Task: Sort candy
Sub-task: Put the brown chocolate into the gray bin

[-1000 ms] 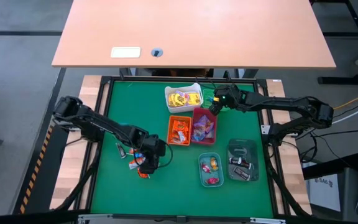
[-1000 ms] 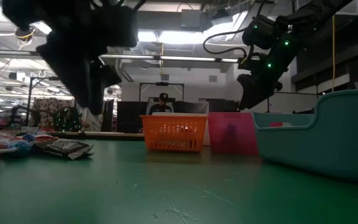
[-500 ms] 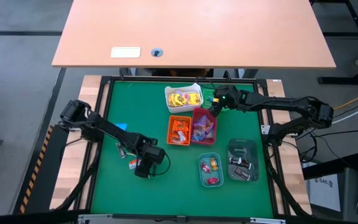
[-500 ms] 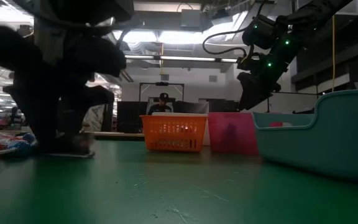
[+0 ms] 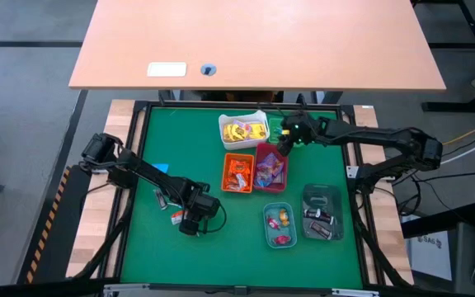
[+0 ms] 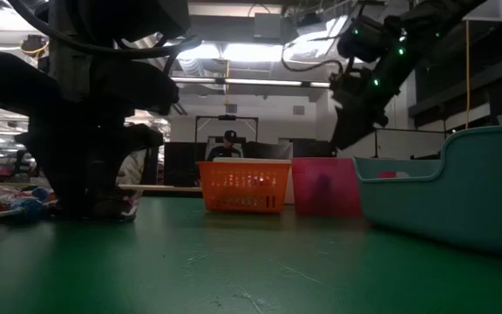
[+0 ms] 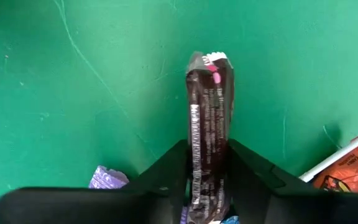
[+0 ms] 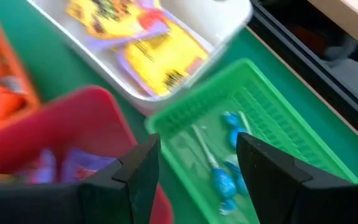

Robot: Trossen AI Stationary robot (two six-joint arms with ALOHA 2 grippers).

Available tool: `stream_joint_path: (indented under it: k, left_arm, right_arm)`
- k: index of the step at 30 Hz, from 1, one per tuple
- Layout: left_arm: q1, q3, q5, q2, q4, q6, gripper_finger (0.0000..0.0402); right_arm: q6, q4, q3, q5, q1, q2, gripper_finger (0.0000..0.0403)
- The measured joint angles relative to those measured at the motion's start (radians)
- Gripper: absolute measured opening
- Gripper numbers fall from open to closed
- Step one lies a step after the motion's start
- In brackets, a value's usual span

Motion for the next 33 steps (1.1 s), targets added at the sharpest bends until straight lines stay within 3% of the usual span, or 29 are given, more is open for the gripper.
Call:
stream_joint_path:
  k: [3,7,10,13,18,23,33]
  left_arm:
    - [0.000,0.003,0.000,0.000,0.000,-0.003,0.0060]
    - [0.002,0.029,-0.001,0.005,-0.007,-0.003,0.0024]
    - [0.010,0.067,-0.024,0.006,0.014,-0.005,0.0016]
    - [0.024,0.107,-0.083,0.005,0.008,-0.005,0.0024]
    - [0.058,0.174,-0.197,0.005,0.047,-0.005,0.0032]
    - [0.095,0.215,-0.223,0.004,0.121,-0.005,0.0027]
    - [0.153,0.227,-0.223,0.003,0.341,-0.006,0.0032]
  right_arm:
    - [0.000,-0.035,0.045,-0.086,0.000,-0.001,0.0209]
    - [0.001,-0.009,0.091,-0.275,0.001,-0.002,0.0209]
    - [0.002,0.036,0.097,-0.413,0.028,-0.002,0.0209]
    - [0.002,0.074,0.097,-0.469,0.088,-0.002,0.0209]
    - [0.002,0.075,0.097,-0.471,0.210,-0.002,0.0209]
    - [0.002,0.074,0.097,-0.469,0.319,-0.002,0.0209]
    - [0.001,0.138,0.097,-0.249,0.498,-0.002,0.0209]
